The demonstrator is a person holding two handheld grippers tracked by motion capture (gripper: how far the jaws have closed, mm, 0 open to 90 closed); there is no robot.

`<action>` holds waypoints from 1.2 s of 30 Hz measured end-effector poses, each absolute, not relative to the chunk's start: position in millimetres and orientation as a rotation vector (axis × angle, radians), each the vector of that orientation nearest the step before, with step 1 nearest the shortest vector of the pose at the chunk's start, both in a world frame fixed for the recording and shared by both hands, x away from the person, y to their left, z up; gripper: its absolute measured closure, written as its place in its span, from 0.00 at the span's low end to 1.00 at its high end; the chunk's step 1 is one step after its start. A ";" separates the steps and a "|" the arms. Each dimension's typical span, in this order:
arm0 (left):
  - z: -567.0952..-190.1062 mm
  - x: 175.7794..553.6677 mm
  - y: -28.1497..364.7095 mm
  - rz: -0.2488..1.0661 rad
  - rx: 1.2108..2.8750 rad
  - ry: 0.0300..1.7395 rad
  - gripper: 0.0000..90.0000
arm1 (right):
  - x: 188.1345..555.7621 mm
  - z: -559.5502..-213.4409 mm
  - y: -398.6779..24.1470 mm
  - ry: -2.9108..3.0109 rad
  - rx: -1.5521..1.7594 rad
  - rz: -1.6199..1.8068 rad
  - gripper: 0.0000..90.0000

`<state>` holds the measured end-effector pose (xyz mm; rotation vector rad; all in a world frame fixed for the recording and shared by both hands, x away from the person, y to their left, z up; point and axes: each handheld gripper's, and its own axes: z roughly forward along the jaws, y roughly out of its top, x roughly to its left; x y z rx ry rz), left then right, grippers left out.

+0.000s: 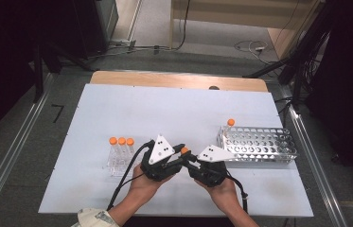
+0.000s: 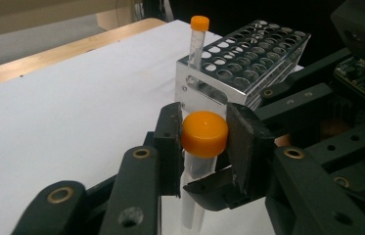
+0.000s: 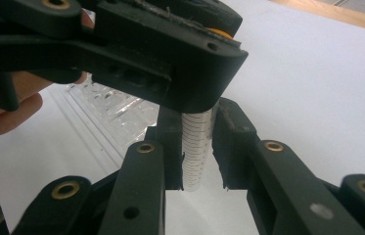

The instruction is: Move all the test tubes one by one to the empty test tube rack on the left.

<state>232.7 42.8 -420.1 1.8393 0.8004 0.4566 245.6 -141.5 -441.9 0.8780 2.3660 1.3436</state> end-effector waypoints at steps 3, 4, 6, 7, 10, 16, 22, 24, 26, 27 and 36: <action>-420.4 233.2 42.9 0.455 1.841 0.803 0.77 | 245.5 -441.9 -141.4 2.367 0.879 1.343 0.80; -420.5 233.4 43.0 0.454 1.841 0.803 0.77 | 245.5 -441.8 -141.4 2.367 0.883 1.343 0.80; -420.7 233.5 43.1 0.454 1.839 0.805 0.77 | 245.5 -441.9 -141.3 2.367 0.881 1.342 0.80; -420.6 233.5 43.2 0.454 1.841 0.804 0.78 | 245.5 -442.1 -141.3 2.366 0.881 1.344 0.80; -420.3 233.4 44.0 0.453 1.841 0.802 0.78 | 245.4 -442.2 -141.3 2.366 0.879 1.346 0.80; -417.3 232.8 47.4 0.448 1.834 0.798 0.79 | 246.1 -443.7 -140.8 2.412 0.850 1.353 0.49; -404.8 231.7 60.1 0.449 1.793 0.808 0.79 | 246.9 -442.3 -146.9 2.384 0.869 1.371 0.35; -399.6 232.3 65.5 0.449 1.776 0.816 0.79 | 247.4 -443.2 -149.1 2.379 0.879 1.367 0.33; -394.9 232.8 70.3 0.448 1.762 0.820 0.79 | 248.0 -444.5 -150.6 2.379 0.892 1.361 0.33; -392.7 232.9 72.7 0.449 1.755 0.824 0.79 | 248.4 -445.1 -151.5 2.378 0.898 1.362 0.33; -381.7 235.6 98.1 0.506 1.728 0.877 0.79 | 249.3 -446.7 -157.6 2.363 0.921 1.348 0.33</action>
